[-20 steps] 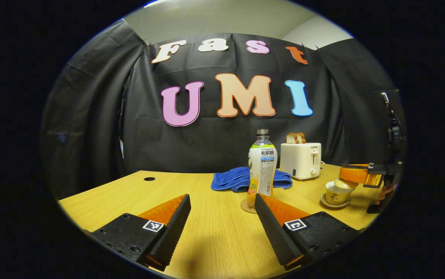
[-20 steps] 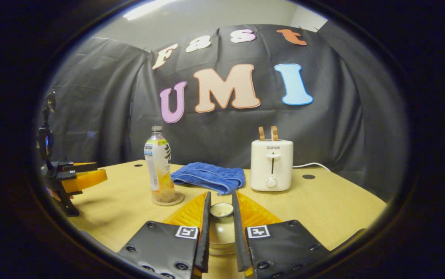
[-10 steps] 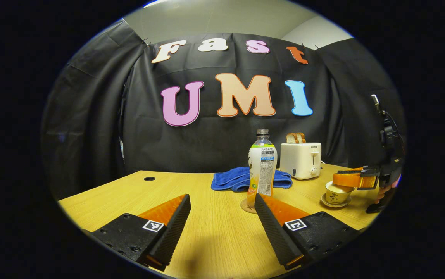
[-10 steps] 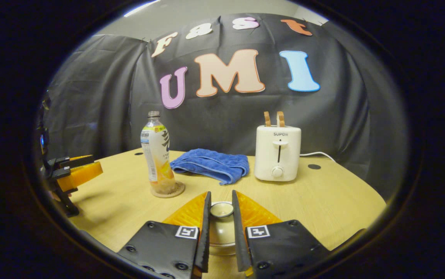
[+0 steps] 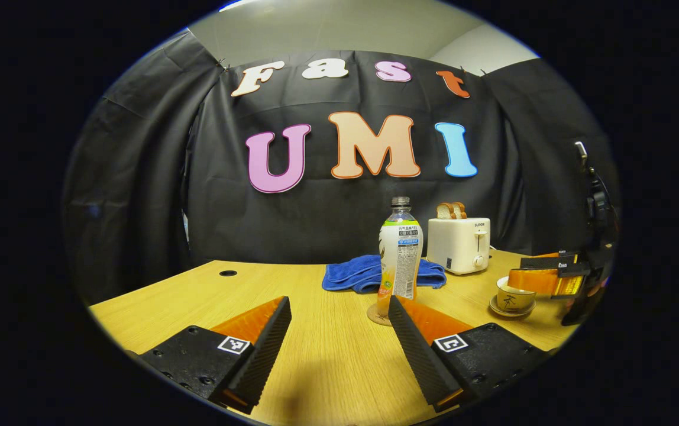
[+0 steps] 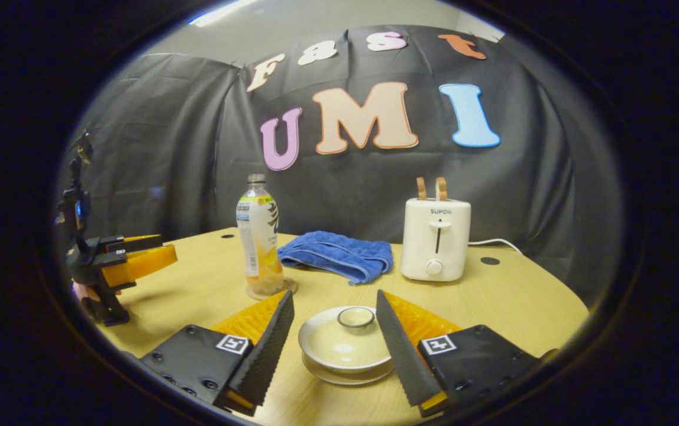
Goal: Open the teacup lid with one hand, grasp the water bottle and pour water into the teacup with the other hand; after pouring, place the water bottle on the coaster and then close the teacup lid.
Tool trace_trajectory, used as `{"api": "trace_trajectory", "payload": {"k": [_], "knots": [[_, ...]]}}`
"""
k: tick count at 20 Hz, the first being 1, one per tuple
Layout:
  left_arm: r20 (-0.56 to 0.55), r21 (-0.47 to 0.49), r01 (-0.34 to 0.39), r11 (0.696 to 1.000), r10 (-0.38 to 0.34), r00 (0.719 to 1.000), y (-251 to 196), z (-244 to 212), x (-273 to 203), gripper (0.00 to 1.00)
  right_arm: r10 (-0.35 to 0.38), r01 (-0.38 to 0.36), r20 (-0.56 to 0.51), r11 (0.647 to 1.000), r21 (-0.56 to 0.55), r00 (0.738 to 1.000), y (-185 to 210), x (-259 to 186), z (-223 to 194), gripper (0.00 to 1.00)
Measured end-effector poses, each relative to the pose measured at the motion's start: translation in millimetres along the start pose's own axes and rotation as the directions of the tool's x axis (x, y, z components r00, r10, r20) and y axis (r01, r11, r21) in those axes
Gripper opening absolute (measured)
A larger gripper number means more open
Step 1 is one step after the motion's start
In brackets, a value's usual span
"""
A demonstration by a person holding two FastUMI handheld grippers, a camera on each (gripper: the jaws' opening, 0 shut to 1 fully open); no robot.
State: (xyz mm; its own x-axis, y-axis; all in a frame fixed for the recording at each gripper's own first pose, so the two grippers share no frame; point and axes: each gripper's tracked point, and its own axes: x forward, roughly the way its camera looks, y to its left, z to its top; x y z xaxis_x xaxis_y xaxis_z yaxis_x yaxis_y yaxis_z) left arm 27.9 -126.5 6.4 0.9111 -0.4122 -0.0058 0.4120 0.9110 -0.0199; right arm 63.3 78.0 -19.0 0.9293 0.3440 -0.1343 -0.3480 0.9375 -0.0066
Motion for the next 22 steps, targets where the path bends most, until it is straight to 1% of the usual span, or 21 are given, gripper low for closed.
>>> {"api": "trace_trajectory", "payload": {"k": [2, 6, 7, 8, 11, 14, 15, 16, 17, 18, 19, 22], "knots": [[0.0, 0.0, 0.0, 1.0, 0.0, 1.0, 0, -1, 1, 0.96, -0.013, 0.013, 0.019, 1.0, 0.01, 1.0, -2, -8, 3, 0.75], [0.001, 0.0, 0.0, 1.0, 0.0, 1.0, 0, 0, 1, 0.96, -0.058, 0.057, 0.114, 0.998, 0.019, 0.992, -7, -31, 16, 0.96], [0.001, 0.0, 0.0, 1.0, 0.0, 1.0, 0, 0, 1, 0.96, -0.072, 0.07, 0.129, 0.997, 0.02, 0.989, -9, -35, 18, 0.96], [0.001, 0.0, 0.0, 1.0, 0.0, 1.0, 0, -1, 1, 0.96, -0.084, 0.082, 0.119, 0.996, 0.02, 0.989, -12, -37, 13, 0.93], [0.001, 0.0, -0.005, 1.0, 0.005, 1.0, 1, -1, 1, 0.96, -0.124, 0.122, 0.122, 0.992, 0.025, 0.985, -18, -48, 13, 0.94], [-0.001, 0.001, -0.031, 1.0, 0.031, 1.0, 7, -1, -4, 0.96, -0.21, 0.207, 0.126, 0.978, 0.035, 0.97, -36, -60, 13, 0.97], [-0.001, 0.001, -0.042, 0.999, 0.042, 0.999, 8, -2, -6, 0.96, -0.238, 0.235, 0.126, 0.971, 0.038, 0.963, -40, -63, 13, 0.94], [0.0, 0.002, -0.054, 0.999, 0.054, 0.999, 11, -1, -8, 0.96, -0.264, 0.261, 0.127, 0.964, 0.041, 0.956, -45, -66, 13, 0.99], [0.0, 0.003, -0.063, 0.998, 0.063, 0.998, 12, -1, -10, 0.96, -0.285, 0.282, 0.128, 0.959, 0.043, 0.95, -49, -69, 12, 0.97], [0.0, 0.003, -0.076, 0.997, 0.076, 0.997, 15, -1, -12, 0.96, -0.304, 0.3, 0.128, 0.953, 0.045, 0.944, -53, -70, 13, 0.97], [0.0, 0.003, -0.088, 0.996, 0.088, 0.996, 18, -1, -14, 0.96, -0.317, 0.314, 0.127, 0.948, 0.047, 0.94, -55, -72, 12, 0.99], [-0.002, 0.004, -0.126, 0.992, 0.126, 0.992, 24, -2, -16, 0.96, -0.323, 0.32, 0.127, 0.946, 0.047, 0.938, -56, -73, 12, 0.96]]}}
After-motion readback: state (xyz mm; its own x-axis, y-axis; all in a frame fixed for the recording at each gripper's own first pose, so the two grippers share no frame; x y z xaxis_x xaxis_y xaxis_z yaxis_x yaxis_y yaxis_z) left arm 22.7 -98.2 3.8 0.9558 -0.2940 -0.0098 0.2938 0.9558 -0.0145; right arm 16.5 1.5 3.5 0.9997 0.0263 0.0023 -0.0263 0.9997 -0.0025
